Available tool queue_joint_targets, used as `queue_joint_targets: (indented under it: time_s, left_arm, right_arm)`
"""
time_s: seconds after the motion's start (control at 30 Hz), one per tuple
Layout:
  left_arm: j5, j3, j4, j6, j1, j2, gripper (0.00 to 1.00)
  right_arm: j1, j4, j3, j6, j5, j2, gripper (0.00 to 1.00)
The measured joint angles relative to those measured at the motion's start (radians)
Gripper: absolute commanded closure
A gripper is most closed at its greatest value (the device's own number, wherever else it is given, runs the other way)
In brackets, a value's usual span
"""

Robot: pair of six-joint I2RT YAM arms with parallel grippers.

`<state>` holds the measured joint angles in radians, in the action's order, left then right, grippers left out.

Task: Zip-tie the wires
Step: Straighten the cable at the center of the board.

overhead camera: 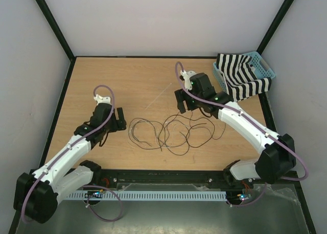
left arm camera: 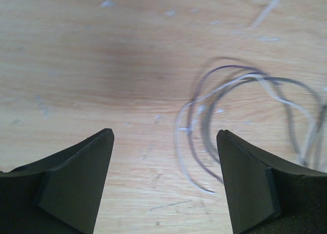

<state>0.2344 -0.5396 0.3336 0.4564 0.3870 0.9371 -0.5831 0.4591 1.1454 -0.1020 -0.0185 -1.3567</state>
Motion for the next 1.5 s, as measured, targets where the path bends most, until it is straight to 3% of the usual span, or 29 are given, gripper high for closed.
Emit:
queue_joint_targets:
  time_s: [0.23,0.47,0.7,1.13,1.5]
  left_arm:
    - [-0.233,-0.034,-0.127,-0.025,0.075,0.009,0.26]
    - [-0.299,-0.117,-0.222,-0.027,0.277,0.242,0.35]
    - [-0.341,-0.246,-0.291,-0.046,0.377,0.473,0.4]
    - [-0.367,-0.345,-0.33,-0.072,0.394,0.71,0.49]
    - [-0.393,-0.352,-0.34,-0.072,0.394,0.763,0.57]
  right_arm:
    - [0.0,-0.05,-0.055,-0.034,0.074,0.0,0.14]
    - [0.0,-0.082,-0.075,-0.054,0.076,0.038,0.14]
    - [0.0,-0.097,-0.102,-0.056,0.062,0.092,0.14]
    - [0.0,-0.101,-0.124,-0.052,0.033,0.138,0.14]
    - [0.0,-0.104,-0.146,-0.039,0.004,0.162,0.14]
